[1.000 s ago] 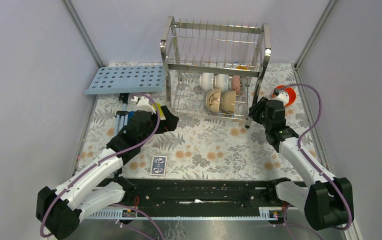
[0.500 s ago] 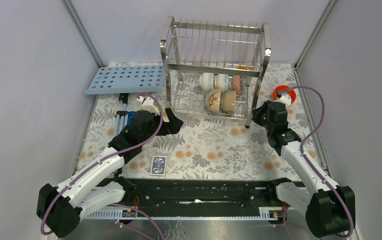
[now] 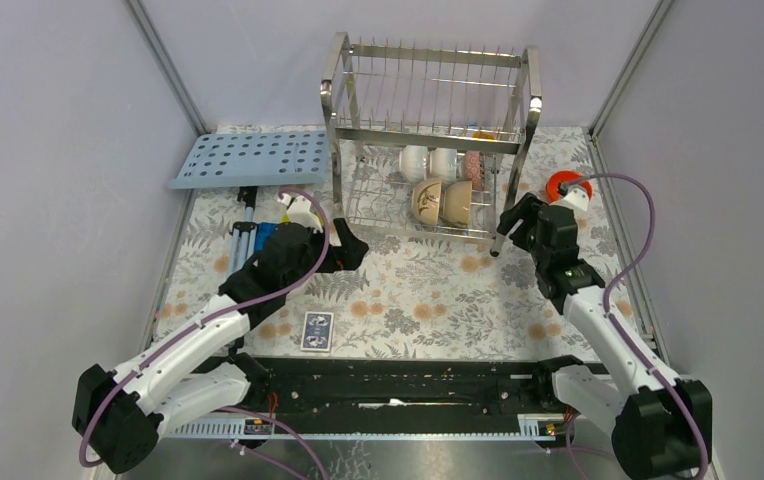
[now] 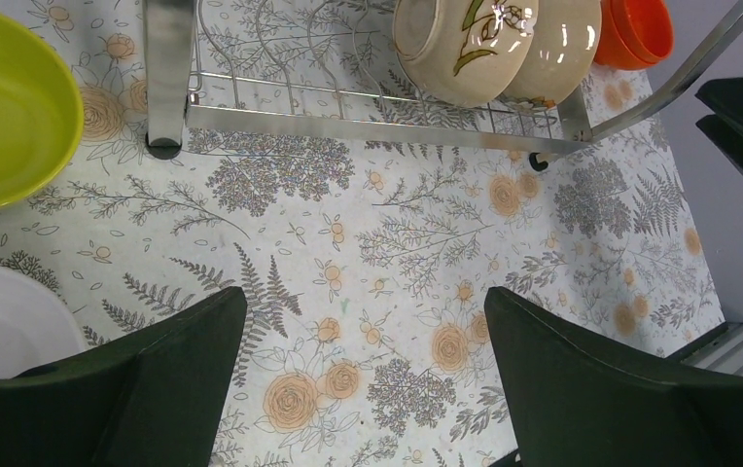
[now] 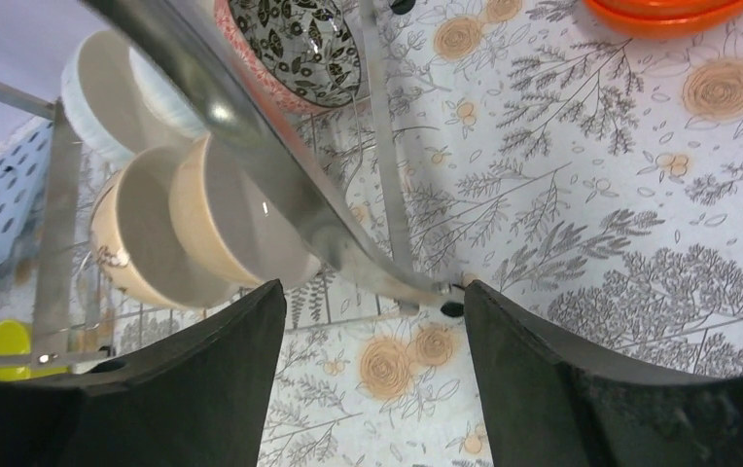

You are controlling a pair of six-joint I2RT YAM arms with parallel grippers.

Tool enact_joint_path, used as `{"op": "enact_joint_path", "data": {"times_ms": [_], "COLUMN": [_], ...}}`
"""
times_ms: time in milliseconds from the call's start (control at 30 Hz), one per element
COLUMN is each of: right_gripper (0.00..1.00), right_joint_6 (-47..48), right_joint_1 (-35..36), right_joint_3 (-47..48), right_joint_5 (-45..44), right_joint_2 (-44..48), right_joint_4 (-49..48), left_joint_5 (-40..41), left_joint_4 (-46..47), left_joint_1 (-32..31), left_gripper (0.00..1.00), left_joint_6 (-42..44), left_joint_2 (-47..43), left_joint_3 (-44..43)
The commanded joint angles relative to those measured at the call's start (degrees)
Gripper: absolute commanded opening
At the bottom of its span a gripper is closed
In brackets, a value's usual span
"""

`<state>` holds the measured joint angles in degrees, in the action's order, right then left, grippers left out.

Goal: Unload the bowls from the dish rack
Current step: Adjust the dish rack at the center of the board.

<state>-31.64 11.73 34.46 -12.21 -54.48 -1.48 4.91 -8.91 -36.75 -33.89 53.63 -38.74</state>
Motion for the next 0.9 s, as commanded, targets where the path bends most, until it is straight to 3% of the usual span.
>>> {"op": "enact_joint_path", "data": {"times_ms": [0,167,267,567,733,867], "right_gripper": [0.75,0.72,0.66,0.24,0.08,0.02], "right_joint_6": [4.8,8.7,9.1,7.6,6.2,4.8], "right_joint_1": [-0.2,-0.2,-0.2,-0.2,-0.2,-0.2], "right_joint_3": [4.9,6.6,9.2,7.2,5.1,4.2], "right_joint_5": [-3.2,-1.5,-2.4,-4.6,-4.5,-3.7], "right_joint_2": [-5.7,-11.6,-15.7,-15.1,-11.9,-7.9], "right_joint_4": [-5.9,-12.1,-10.6,-8.9,-6.8,-2.5], "left_joint_5": [1.4,1.7,1.9,3.0,2.1,2.0], "left_joint_4": [1.2,-0.7,-0.6,-2.1,-1.7,-1.6], "left_joint_1": [-0.1,0.0,-0.1,-0.1,-0.1,-0.1], "left_gripper": [0.97,0.98,0.98,0.98,0.98,0.98], "left_joint_6": [0.4,0.6,0.6,0.3,-0.4,-0.2], "left_joint_2": [-1.4,-3.6,-5.2,-4.9,-3.9,-3.8], "left_joint_3": [-1.5,-1.0,-0.4,-0.3,-0.5,-0.6]}}
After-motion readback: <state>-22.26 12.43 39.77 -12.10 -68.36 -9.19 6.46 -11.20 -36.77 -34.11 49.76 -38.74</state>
